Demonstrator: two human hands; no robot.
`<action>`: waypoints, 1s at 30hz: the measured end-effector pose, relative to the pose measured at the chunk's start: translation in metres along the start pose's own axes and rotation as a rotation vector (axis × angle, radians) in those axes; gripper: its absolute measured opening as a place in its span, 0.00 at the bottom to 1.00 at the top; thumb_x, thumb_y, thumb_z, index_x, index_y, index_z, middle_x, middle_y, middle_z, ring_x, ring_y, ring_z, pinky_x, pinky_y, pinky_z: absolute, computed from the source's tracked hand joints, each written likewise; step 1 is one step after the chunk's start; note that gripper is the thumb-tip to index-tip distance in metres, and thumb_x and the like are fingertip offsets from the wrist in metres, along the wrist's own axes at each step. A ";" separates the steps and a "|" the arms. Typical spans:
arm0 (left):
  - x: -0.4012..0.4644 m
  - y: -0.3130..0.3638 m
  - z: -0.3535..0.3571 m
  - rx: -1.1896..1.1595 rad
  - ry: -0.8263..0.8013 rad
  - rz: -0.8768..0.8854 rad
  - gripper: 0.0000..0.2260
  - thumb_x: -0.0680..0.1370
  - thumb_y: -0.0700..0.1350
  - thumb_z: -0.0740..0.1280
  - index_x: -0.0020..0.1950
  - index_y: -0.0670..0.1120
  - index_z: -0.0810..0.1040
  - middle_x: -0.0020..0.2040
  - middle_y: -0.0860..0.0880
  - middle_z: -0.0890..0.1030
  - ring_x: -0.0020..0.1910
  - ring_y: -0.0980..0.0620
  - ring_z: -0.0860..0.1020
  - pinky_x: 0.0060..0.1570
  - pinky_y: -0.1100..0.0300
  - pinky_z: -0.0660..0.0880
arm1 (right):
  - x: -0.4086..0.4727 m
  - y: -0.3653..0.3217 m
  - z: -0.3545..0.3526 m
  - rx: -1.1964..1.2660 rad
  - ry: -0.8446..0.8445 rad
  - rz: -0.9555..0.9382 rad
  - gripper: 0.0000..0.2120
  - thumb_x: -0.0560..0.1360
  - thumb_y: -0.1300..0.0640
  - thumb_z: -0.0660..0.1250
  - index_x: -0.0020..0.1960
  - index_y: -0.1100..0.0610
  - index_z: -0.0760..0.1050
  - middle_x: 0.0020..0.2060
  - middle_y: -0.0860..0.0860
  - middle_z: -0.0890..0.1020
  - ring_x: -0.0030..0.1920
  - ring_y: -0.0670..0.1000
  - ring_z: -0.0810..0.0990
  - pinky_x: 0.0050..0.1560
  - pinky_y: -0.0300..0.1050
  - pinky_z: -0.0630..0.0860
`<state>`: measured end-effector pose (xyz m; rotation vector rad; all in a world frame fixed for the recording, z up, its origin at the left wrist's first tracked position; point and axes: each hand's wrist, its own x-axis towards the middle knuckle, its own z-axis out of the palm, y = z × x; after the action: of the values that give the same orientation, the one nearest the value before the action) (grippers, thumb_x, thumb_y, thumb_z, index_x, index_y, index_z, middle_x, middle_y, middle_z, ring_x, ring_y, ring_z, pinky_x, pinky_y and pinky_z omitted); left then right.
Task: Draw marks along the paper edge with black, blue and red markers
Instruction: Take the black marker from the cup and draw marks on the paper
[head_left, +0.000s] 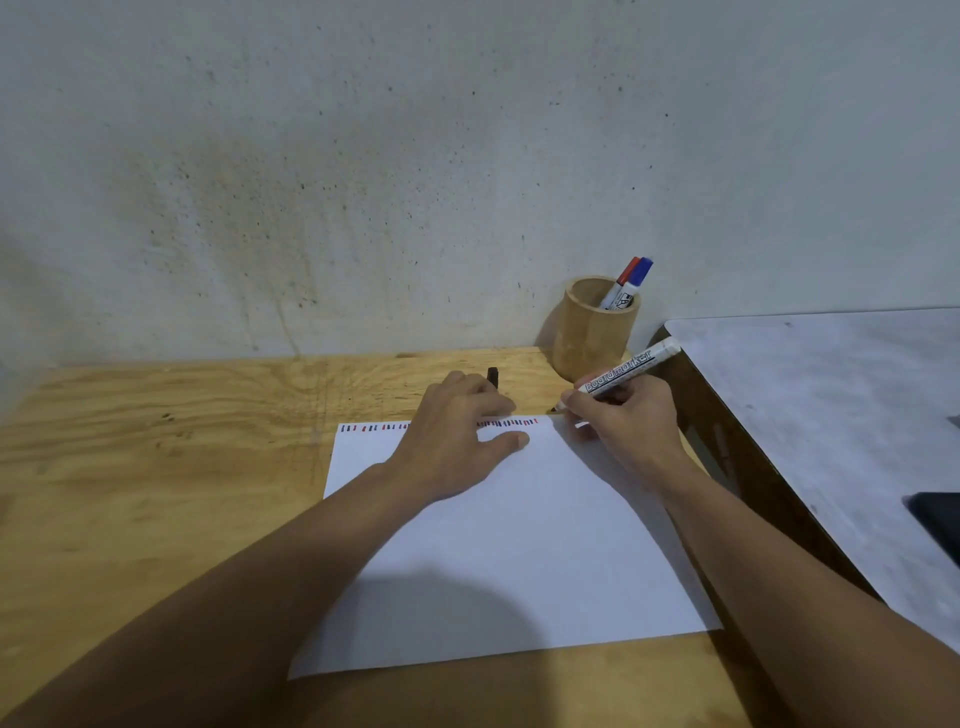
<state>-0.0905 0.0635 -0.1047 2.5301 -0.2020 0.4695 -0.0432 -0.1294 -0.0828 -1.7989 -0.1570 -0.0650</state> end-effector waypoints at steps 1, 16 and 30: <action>-0.002 -0.001 0.001 0.021 -0.032 0.012 0.16 0.70 0.55 0.73 0.53 0.49 0.83 0.50 0.50 0.80 0.53 0.50 0.73 0.55 0.52 0.68 | 0.001 0.000 0.001 -0.026 0.000 -0.008 0.05 0.70 0.66 0.74 0.43 0.67 0.81 0.37 0.60 0.85 0.39 0.56 0.86 0.43 0.53 0.84; -0.007 -0.004 0.006 0.192 -0.083 0.066 0.17 0.74 0.58 0.63 0.59 0.56 0.80 0.58 0.50 0.75 0.60 0.49 0.70 0.59 0.53 0.63 | 0.002 0.012 0.010 -0.042 -0.006 -0.057 0.01 0.70 0.66 0.74 0.41 0.65 0.83 0.35 0.60 0.86 0.36 0.57 0.86 0.42 0.53 0.84; -0.007 -0.004 0.007 0.186 -0.074 0.054 0.19 0.73 0.59 0.62 0.60 0.56 0.80 0.58 0.51 0.75 0.60 0.50 0.69 0.57 0.59 0.58 | -0.002 0.009 0.012 0.026 -0.033 -0.052 0.04 0.71 0.69 0.73 0.43 0.71 0.81 0.37 0.66 0.84 0.37 0.64 0.85 0.39 0.54 0.83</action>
<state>-0.0938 0.0634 -0.1147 2.7328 -0.2666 0.4337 -0.0441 -0.1203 -0.0940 -1.7708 -0.2268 -0.0702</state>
